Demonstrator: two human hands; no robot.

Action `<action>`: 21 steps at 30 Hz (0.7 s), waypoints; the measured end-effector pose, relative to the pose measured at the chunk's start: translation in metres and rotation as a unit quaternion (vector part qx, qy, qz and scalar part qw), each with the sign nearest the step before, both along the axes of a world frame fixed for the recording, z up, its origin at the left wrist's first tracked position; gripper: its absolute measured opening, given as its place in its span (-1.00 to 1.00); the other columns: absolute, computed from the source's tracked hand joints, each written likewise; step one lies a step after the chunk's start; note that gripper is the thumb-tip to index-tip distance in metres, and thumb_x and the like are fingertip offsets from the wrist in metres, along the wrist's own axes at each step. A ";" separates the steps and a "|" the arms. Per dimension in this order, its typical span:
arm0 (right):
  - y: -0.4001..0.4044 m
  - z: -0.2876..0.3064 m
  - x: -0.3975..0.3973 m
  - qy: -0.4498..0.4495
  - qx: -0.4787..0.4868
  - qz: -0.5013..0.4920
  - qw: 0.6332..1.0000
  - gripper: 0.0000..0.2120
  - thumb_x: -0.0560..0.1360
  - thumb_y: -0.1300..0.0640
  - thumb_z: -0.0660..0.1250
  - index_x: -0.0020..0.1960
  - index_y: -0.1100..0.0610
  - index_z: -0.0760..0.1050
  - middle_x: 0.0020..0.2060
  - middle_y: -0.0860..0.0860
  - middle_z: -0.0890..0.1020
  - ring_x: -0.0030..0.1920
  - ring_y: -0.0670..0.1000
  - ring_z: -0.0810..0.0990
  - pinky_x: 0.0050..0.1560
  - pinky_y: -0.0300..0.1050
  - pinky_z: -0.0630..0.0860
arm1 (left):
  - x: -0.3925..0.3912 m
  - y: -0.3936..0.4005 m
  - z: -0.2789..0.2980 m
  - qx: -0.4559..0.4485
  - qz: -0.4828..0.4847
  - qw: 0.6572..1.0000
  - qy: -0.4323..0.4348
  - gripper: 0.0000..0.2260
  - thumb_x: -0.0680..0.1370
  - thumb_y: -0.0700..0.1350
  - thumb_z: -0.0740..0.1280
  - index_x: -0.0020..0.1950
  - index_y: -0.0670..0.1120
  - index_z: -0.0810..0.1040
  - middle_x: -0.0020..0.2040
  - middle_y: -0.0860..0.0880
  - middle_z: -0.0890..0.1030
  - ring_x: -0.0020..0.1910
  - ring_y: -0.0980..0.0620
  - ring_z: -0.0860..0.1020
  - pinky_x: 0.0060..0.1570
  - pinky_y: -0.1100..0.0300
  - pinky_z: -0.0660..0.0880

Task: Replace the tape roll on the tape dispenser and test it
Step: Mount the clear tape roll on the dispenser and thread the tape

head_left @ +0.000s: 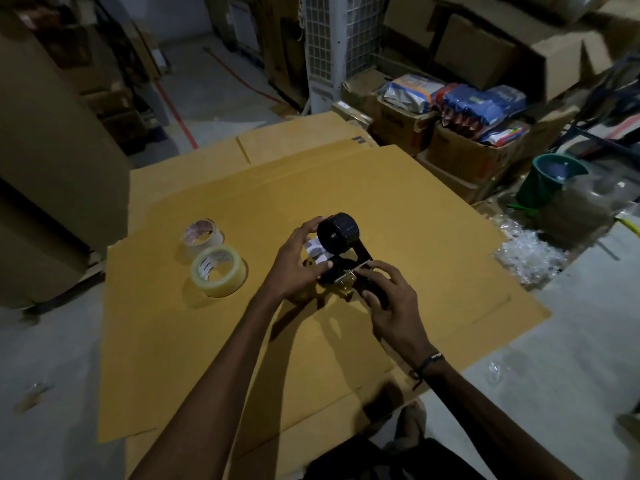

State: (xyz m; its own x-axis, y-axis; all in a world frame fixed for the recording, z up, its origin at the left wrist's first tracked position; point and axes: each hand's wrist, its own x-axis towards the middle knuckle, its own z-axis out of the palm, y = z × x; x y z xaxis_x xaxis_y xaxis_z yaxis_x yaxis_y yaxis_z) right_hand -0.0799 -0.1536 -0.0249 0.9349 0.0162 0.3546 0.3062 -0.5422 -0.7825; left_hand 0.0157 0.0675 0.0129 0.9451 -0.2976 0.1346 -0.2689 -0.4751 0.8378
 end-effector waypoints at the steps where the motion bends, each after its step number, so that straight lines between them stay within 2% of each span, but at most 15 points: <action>1: 0.000 0.001 0.001 -0.008 -0.005 0.008 1.000 -0.61 0.63 0.35 0.34 0.40 0.07 0.58 0.44 0.01 0.48 0.29 -0.13 0.55 0.32 -0.29 0.54 | 0.002 0.000 0.002 0.005 0.002 1.000 0.003 -0.28 0.54 -0.09 0.53 0.61 0.19 0.29 0.53 0.14 0.38 0.43 -0.02 0.46 0.30 -0.06 0.49; 5: 0.002 0.002 0.006 -0.020 0.027 0.021 0.999 -0.65 0.62 0.35 0.38 0.36 0.11 0.63 0.36 0.01 0.56 0.27 -0.29 0.54 0.25 -0.36 0.55 | 0.007 0.007 0.004 0.014 0.010 1.000 0.014 -0.27 0.54 -0.12 0.53 0.62 0.21 0.29 0.48 0.12 0.40 0.35 -0.04 0.49 0.15 0.00 0.48; 9: 0.000 -0.005 0.010 0.013 0.073 0.034 0.997 -0.56 0.56 0.37 0.43 0.39 0.09 0.61 0.33 -0.01 0.60 0.35 -0.05 0.58 0.27 -0.25 0.59 | 0.005 0.017 0.000 0.009 0.019 0.999 0.031 -0.21 0.52 -0.16 0.54 0.63 0.24 0.25 0.47 0.10 0.44 0.31 0.05 0.52 -0.04 0.19 0.52; 13: -0.007 -0.009 0.015 0.041 0.078 0.041 0.995 -0.51 0.56 0.37 0.43 0.42 0.02 0.59 0.35 -0.10 0.61 0.38 -0.06 0.57 0.33 -0.11 0.58 | 0.005 0.021 -0.006 -0.015 0.030 0.997 0.067 -0.21 0.52 -0.17 0.53 0.62 0.27 0.24 0.48 0.11 0.42 0.43 0.02 0.43 0.09 0.11 0.50; 16: -0.012 -0.012 0.021 0.057 0.078 0.039 0.995 -0.53 0.58 0.34 0.41 0.44 0.04 0.57 0.35 -0.07 0.62 0.35 -0.05 0.59 0.30 -0.06 0.61 | 0.005 0.014 -0.009 -0.018 0.020 0.996 0.088 -0.18 0.51 -0.26 0.52 0.62 0.20 0.22 0.52 0.05 0.37 0.45 0.04 0.37 0.01 0.20 0.51; 17: -0.014 -0.013 0.022 0.059 0.074 0.039 0.995 -0.54 0.59 0.33 0.42 0.45 0.06 0.56 0.35 -0.05 0.63 0.35 -0.05 0.60 0.30 -0.06 0.60 | 0.006 0.012 -0.011 -0.005 0.013 0.996 0.085 -0.16 0.50 -0.26 0.53 0.63 0.20 0.20 0.55 0.03 0.36 0.46 0.05 0.35 0.01 0.17 0.51; 21: -0.022 -0.015 0.025 0.080 0.066 0.047 0.993 -0.55 0.61 0.22 0.44 0.48 0.06 0.53 0.37 -0.08 0.62 0.36 -0.14 0.59 0.31 -0.16 0.57 | 0.009 0.010 -0.021 0.004 0.000 0.996 0.093 -0.11 0.47 -0.22 0.58 0.64 0.19 0.17 0.63 0.02 0.29 0.57 0.06 0.25 0.33 0.06 0.36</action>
